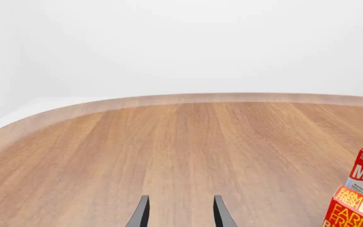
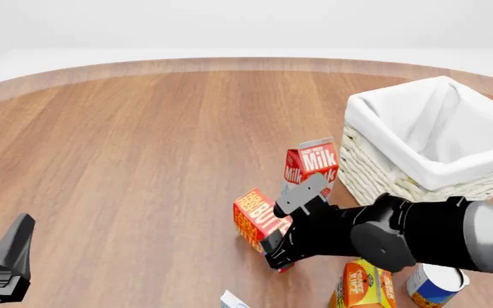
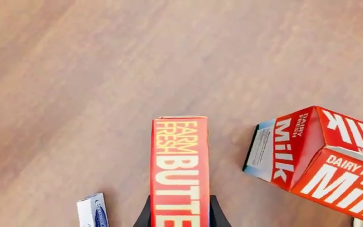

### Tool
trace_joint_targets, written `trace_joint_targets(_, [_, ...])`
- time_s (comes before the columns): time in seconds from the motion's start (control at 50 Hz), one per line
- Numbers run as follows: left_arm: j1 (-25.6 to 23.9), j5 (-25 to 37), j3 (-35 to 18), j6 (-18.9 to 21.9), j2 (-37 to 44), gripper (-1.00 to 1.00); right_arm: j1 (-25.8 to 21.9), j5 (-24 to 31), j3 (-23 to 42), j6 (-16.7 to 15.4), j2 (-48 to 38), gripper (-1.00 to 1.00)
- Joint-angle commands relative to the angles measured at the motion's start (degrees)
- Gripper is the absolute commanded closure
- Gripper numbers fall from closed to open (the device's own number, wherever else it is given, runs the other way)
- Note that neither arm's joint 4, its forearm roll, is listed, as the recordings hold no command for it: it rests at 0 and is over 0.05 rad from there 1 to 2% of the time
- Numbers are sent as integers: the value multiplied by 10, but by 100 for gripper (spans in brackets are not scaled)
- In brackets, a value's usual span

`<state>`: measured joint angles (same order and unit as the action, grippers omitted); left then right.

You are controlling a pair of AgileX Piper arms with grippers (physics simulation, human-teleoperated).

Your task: Pick up the cream cheese box and the butter, and put them in the basket.

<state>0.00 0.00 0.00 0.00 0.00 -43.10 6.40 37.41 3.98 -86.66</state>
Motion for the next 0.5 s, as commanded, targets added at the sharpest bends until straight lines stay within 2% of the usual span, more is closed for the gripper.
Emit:
trace_joint_targets(0.02, [0, 0, 0, 0, 0, -100, -5, 54, 19, -14, 76, 100])
trace_joint_targets(0.22, [0, 0, 0, 0, 0, -100, -18, 117, 42, -37, 160, 100])
trace_joint_targets(0.5, [0, 0, 0, 0, 0, -100, -17, 157, 59, -45, 228, 100])
